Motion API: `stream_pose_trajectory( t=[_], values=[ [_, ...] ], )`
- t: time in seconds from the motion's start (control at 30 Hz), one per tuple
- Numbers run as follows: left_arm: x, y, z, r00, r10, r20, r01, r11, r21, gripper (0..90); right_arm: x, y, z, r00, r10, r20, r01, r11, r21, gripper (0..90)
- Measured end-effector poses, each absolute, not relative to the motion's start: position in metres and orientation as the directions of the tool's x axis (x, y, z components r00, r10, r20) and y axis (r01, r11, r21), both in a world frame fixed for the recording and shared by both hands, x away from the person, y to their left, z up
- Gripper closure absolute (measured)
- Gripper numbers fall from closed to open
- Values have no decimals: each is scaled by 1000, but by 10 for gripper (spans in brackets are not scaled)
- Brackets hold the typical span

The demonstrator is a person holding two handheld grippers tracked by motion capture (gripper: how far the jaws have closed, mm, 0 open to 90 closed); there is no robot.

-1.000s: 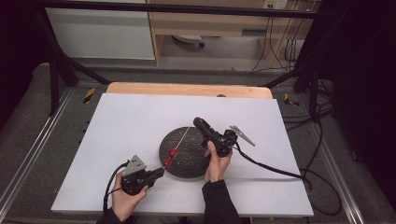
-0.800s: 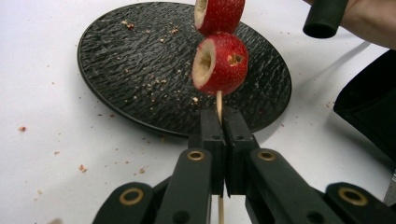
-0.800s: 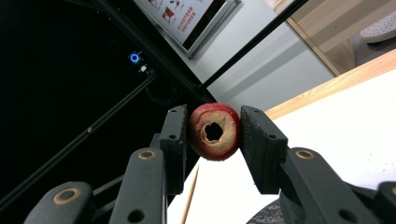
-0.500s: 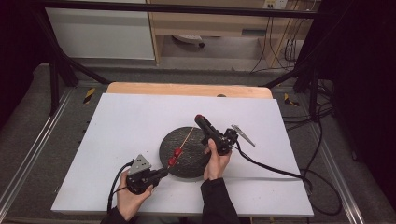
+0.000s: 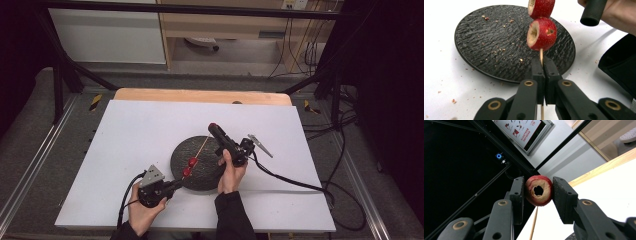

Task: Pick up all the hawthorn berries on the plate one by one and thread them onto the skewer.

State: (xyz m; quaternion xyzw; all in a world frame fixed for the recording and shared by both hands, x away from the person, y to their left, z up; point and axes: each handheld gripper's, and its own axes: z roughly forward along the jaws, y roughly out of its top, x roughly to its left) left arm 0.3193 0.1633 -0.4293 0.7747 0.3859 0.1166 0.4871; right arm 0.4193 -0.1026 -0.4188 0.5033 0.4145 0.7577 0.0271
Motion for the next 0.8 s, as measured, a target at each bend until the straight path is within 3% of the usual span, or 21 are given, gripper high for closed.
stream_pose_trajectory(
  t=[0.8],
  values=[
    [327,145,-427,656,724,-216,478,-176,860,886,414,-104,-417,-506,441,742,385,-654,651,636]
  ],
)
